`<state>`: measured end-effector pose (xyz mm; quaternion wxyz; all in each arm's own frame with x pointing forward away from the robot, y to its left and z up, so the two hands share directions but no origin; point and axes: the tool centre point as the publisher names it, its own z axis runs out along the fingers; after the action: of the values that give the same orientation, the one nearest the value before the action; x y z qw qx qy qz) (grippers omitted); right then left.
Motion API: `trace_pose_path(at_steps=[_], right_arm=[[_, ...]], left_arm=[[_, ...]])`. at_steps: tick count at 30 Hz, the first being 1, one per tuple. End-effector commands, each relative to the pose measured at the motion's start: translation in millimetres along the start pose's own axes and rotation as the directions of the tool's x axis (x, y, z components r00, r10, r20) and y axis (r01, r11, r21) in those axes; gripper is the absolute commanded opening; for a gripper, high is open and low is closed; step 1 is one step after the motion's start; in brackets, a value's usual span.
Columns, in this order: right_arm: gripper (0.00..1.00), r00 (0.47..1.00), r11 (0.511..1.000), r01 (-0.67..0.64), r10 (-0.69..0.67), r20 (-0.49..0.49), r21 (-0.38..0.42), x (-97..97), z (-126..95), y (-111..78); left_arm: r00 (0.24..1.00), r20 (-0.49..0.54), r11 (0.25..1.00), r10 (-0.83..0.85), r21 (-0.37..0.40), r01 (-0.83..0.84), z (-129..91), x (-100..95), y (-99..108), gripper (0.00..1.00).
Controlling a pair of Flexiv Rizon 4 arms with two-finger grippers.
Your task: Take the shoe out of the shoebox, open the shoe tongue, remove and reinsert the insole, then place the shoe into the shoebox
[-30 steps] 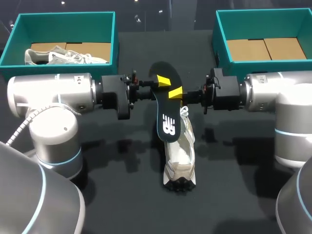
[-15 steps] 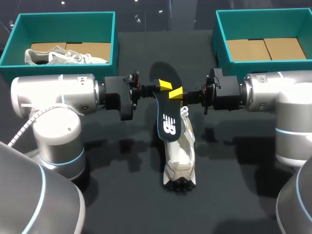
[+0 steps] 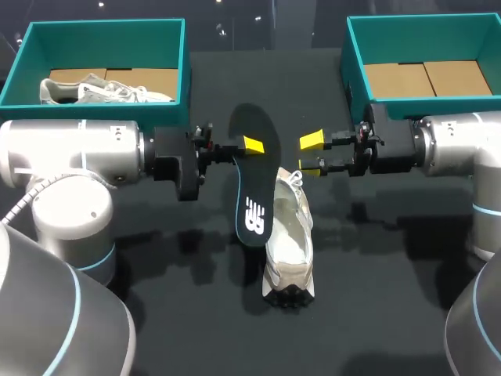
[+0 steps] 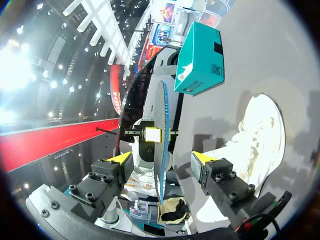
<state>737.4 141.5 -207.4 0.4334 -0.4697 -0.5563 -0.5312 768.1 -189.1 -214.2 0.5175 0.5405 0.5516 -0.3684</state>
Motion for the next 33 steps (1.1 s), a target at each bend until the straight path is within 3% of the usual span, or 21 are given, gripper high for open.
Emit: trace_pose_path(at_steps=[1,7,13,16,19,21,32,33], right_arm=[[1.00,1.000,1.000,-0.001,0.001,0.008,-0.003,4.4,-7,-4.0],[1.00,1.000,1.000,-0.001,0.001,0.008,-0.003,4.4,-7,-4.0],[1.00,0.991,0.994,0.111,-0.113,0.076,0.022,-3.2,-28,-3.5],[1.00,0.977,0.983,0.178,-0.182,0.111,0.039,-7.2,-41,-5.6],[1.00,0.935,0.942,0.327,-0.334,0.120,0.075,-13.0,-58,-9.0],[1.00,0.923,0.933,0.323,-0.348,0.167,0.160,-20.7,-66,-11.7],[1.00,0.923,0.933,0.323,-0.348,0.167,0.160,-20.7,-66,-11.7],[1.00,0.902,0.915,0.354,-0.389,0.189,0.196,-23.0,-68,-14.6]], left_arm=[[0.995,-0.051,0.996,0.082,-0.038,-0.084,-16,-4.3,-12,0.00],[0.995,-0.051,0.996,0.082,-0.038,-0.084,-16,-4.3,-12,0.00],[0.985,-0.012,0.985,-0.171,0.033,0.172,-19,-10.2,-15,0.00],[0.948,-0.003,0.944,-0.320,0.082,0.319,-23,-15.3,-17,0.00],[0.872,-0.029,0.858,-0.488,0.165,0.485,-28,-22.9,-23,0.00],[0.874,-0.038,0.858,-0.484,0.174,0.483,-30,-24.5,-26,0.00],[0.874,-0.038,0.858,-0.484,0.174,0.483,-30,-24.5,-26,0.00],[0.861,-0.049,0.844,-0.506,0.179,0.506,-28,-26.7,-31,0.00]])
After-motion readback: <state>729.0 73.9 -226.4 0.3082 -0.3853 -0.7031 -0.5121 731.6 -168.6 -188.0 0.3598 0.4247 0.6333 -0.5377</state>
